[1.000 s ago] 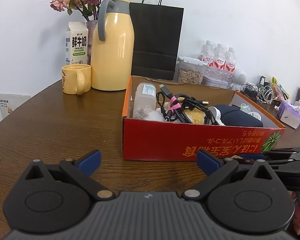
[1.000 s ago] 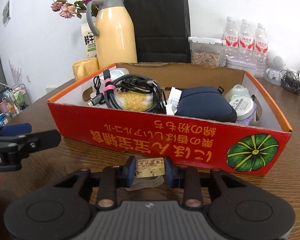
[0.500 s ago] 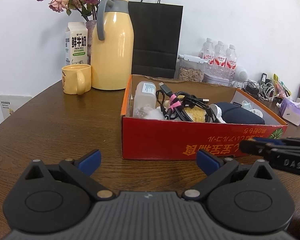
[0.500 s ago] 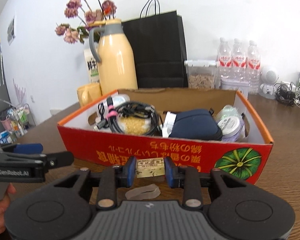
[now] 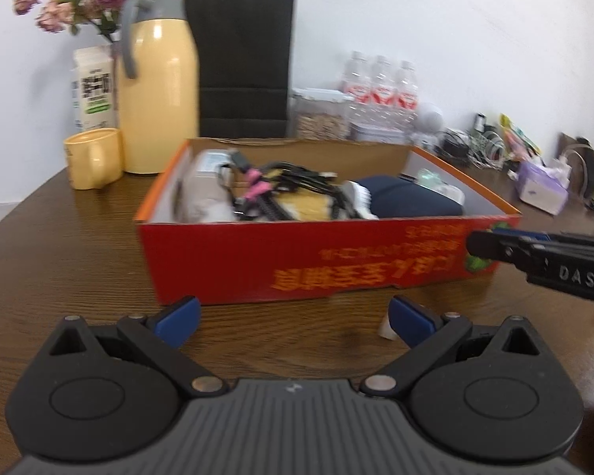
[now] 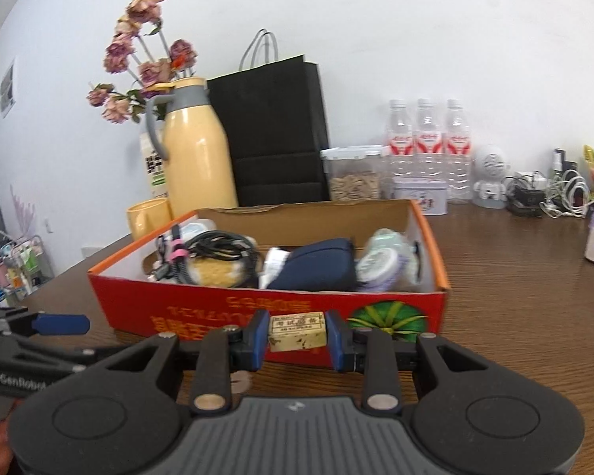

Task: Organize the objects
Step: 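Lift the tan block toward the box with the right gripper while the left gripper grasps the small white piece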

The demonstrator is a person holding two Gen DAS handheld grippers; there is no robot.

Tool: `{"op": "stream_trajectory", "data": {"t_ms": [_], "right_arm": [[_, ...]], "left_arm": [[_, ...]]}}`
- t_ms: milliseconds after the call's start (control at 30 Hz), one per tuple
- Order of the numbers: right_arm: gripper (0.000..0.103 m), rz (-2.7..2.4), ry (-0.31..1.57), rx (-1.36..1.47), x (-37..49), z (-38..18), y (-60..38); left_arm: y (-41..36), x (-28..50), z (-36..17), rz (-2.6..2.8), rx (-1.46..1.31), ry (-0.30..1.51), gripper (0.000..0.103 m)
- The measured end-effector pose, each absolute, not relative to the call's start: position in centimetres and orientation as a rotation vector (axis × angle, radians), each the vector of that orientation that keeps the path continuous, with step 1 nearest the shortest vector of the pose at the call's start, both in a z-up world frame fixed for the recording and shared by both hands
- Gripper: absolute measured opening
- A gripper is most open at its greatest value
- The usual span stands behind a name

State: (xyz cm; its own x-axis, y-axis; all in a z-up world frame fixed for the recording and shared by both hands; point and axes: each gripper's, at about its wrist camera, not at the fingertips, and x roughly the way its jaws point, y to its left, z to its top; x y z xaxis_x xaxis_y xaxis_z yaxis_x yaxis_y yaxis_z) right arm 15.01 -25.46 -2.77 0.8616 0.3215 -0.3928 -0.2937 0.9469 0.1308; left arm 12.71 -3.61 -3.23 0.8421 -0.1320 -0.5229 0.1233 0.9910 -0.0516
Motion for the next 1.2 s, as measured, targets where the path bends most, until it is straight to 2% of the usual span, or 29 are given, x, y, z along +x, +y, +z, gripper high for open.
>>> {"op": "stream_trajectory", "data": {"t_ms": [267,467,533,667,700,733,800,833,1200], "right_arm": [[0.03,0.272,0.417,0.098,14.9,-3.0,-27.8],[0.03,0.272,0.417,0.099,14.8,-3.1,-28.0],[0.029,0.273,0.417,0.097,14.7,-3.1,-28.0],[0.029,0.276,0.419,0.094,14.7,-3.2,-27.7],[0.029,0.278,0.42,0.092,14.7,-3.2,-27.6],[0.029,0.279,0.421,0.091,14.6,-3.2,-27.5],[0.029,0.281,0.423,0.087,14.6,-3.3,-27.4],[0.029,0.282,0.424,0.085,14.6,-3.3,-27.3],[0.029,0.292,0.423,0.064,14.1,-3.4,-26.7]], "left_arm": [[-7.0,13.5,-3.7,-0.206,0.023,0.589,0.101],[-8.8,14.7,-4.4,-0.236,0.041,0.632,0.084],[-9.2,15.3,-4.6,-0.239,0.041,0.651,0.071],[-9.4,15.7,-5.1,-0.242,0.048,0.684,0.054],[-9.4,15.7,-5.1,-0.243,0.05,0.679,0.043],[-9.4,15.6,-5.1,-0.249,0.051,0.678,0.027],[-9.5,15.6,-5.2,-0.266,0.048,0.677,0.012],[-9.5,15.6,-5.2,-0.273,0.047,0.678,0.008],[-9.2,14.8,-4.4,-0.271,0.032,0.622,0.007]]}}
